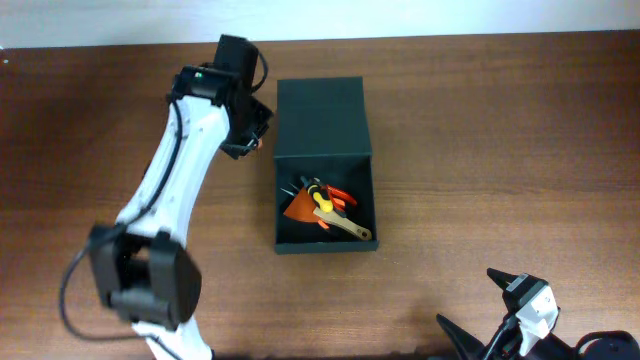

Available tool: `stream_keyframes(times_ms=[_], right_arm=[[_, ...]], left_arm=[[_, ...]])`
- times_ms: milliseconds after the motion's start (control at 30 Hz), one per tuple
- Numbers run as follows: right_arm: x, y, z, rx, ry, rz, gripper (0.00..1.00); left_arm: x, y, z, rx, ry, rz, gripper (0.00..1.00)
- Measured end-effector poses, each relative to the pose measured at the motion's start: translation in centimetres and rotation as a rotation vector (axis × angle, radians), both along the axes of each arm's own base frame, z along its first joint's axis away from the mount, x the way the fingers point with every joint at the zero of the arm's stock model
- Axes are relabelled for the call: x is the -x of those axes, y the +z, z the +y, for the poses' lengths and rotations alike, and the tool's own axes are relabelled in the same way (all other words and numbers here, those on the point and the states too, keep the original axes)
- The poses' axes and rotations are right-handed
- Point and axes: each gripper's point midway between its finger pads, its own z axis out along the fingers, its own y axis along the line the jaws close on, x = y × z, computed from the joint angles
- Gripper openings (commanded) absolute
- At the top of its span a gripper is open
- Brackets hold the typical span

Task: Pack container
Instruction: 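Lift the socket strip with left gripper and lower it into the box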

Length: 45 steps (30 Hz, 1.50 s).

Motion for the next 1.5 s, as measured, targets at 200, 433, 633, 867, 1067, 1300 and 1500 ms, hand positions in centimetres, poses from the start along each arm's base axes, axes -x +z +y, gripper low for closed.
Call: stream_keyframes(times_ms=[200, 433, 633, 867, 1067, 1300, 1500], right_arm=[[0.0, 0.0, 0.0, 0.0, 0.0, 0.0, 0.99], [0.0, 0.0, 0.0, 0.0, 0.0, 0.0, 0.99], [0.0, 0.0, 0.0, -0.001, 0.0, 0.0, 0.99], [0.0, 0.0, 0.0, -0.001, 0.0, 0.0, 0.99], [0.0, 0.0, 0.0, -0.001, 0.0, 0.0, 0.99], [0.0, 0.0, 0.0, 0.0, 0.0, 0.0, 0.99], [0.0, 0.0, 0.0, 0.0, 0.0, 0.0, 0.99]], left_arm=[[2.5, 4.1, -5.3, 0.038, -0.093, -0.091, 0.18], [6.6, 4.1, -13.3, 0.099, -0.161, -0.068, 0.19], [9.9, 2.1, -16.3, 0.114, -0.152, -0.003, 0.18], [12.5, -5.3, -16.4, 0.124, -0.059, 0.109, 0.19], [13.5, -9.4, -16.3, 0.158, -0.023, 0.141, 0.19], [13.5, -10.0, -15.7, 0.168, 0.03, 0.159, 0.19], [12.8, -10.0, -15.0, 0.175, 0.076, 0.158, 0.2]])
